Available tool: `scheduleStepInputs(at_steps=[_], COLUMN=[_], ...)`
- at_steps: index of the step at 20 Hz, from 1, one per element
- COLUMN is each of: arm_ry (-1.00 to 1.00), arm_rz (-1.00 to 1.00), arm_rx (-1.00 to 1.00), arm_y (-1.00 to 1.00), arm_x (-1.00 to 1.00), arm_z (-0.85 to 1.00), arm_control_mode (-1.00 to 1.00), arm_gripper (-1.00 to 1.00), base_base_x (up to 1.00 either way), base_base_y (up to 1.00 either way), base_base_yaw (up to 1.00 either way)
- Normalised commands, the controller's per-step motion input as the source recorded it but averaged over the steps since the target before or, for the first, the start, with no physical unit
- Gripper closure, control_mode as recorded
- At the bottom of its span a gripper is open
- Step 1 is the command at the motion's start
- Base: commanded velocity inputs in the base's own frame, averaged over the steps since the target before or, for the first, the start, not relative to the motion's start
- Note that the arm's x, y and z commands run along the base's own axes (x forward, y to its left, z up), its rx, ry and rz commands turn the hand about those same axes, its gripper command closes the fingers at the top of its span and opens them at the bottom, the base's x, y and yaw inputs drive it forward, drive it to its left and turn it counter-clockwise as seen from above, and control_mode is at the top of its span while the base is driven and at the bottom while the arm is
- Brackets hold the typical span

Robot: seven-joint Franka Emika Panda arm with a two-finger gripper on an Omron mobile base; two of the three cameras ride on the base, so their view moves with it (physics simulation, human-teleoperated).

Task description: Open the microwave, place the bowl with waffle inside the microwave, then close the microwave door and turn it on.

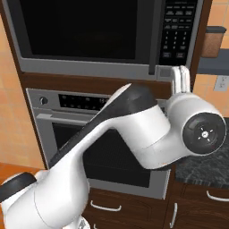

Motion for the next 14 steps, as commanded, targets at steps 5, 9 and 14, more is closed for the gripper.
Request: scheduleStepInputs(at_steps=[5, 9, 14], arm_ry=[-0.28, -0.26, -0.11], arm_rz=[0.0, 0.0, 0.0], arm_rx=[0.23, 0.2, 0.15], arm_y=[0.17, 0.37, 0.33], arm_x=[0.12, 0.91, 0.97], arm_z=[0.11, 0.01, 0.0], arm_control_mode=[-1.0, -1.0, -1.0], arm_gripper=[1.0, 1.0, 1.0], base_base_x=[0.0, 0.0, 0.0], base_base_y=[0.0, 0.0, 0.0], base_base_yaw=[0.0, 0.0, 0.0])
